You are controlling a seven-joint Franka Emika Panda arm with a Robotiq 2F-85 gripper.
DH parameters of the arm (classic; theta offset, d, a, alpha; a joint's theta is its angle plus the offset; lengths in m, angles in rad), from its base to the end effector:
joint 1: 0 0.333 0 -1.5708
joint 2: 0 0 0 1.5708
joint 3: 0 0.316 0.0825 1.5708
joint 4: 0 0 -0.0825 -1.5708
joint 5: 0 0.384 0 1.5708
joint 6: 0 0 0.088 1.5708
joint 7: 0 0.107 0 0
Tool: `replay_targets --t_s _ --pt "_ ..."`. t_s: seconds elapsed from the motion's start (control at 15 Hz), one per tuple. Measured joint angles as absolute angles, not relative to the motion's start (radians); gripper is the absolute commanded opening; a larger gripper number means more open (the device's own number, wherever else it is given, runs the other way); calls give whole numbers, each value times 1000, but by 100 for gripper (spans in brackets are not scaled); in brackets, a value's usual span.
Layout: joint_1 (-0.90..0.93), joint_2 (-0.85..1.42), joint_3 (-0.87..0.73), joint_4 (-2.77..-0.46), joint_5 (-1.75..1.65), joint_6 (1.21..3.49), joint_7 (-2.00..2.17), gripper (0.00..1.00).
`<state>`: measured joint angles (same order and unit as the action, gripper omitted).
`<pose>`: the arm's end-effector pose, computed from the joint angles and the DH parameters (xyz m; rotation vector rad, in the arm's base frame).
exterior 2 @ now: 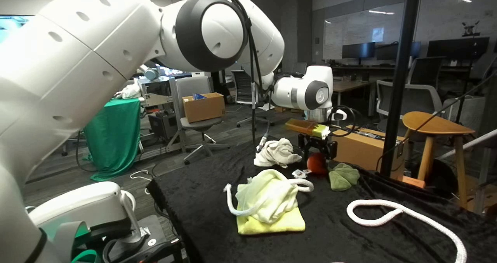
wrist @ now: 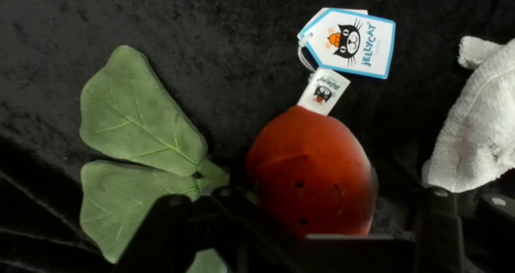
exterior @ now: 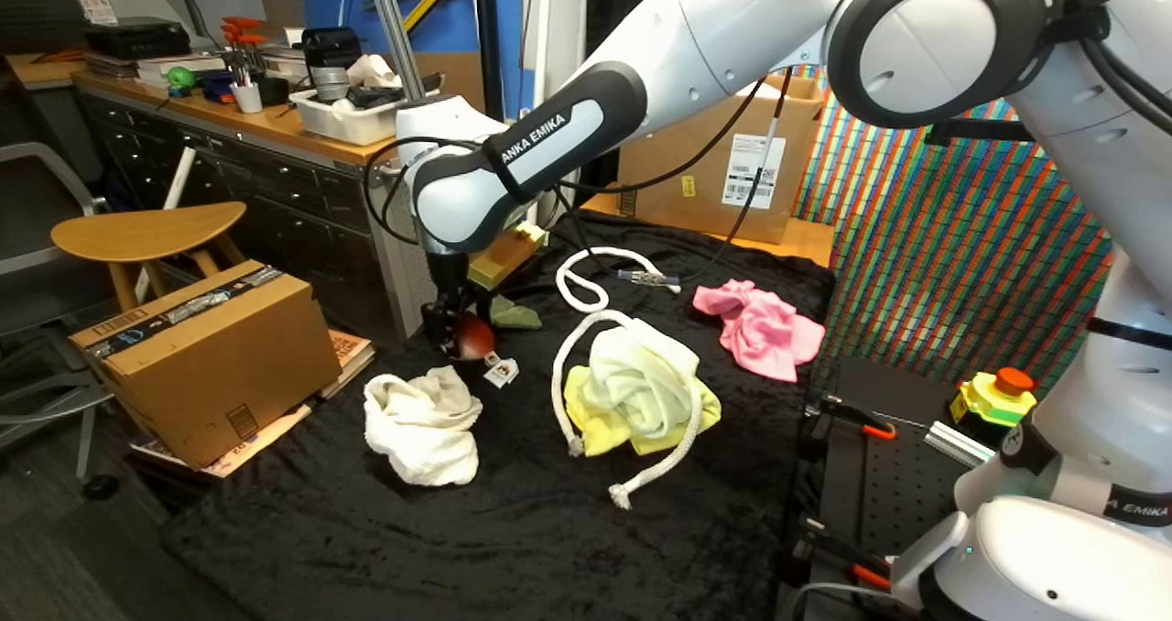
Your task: One by one, put all the objects in the center of the table
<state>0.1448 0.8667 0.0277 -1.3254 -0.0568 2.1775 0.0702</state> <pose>0.7311 0.1205 0.2101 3.1086 0.1952 -0.0172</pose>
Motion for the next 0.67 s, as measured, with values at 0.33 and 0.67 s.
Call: replay_targets --t_s 0.33,0.67 --pt "145 867 22 -1310 -57 2170 76 14" --pt "146 847 29 -1317 -57 2155 76 11"
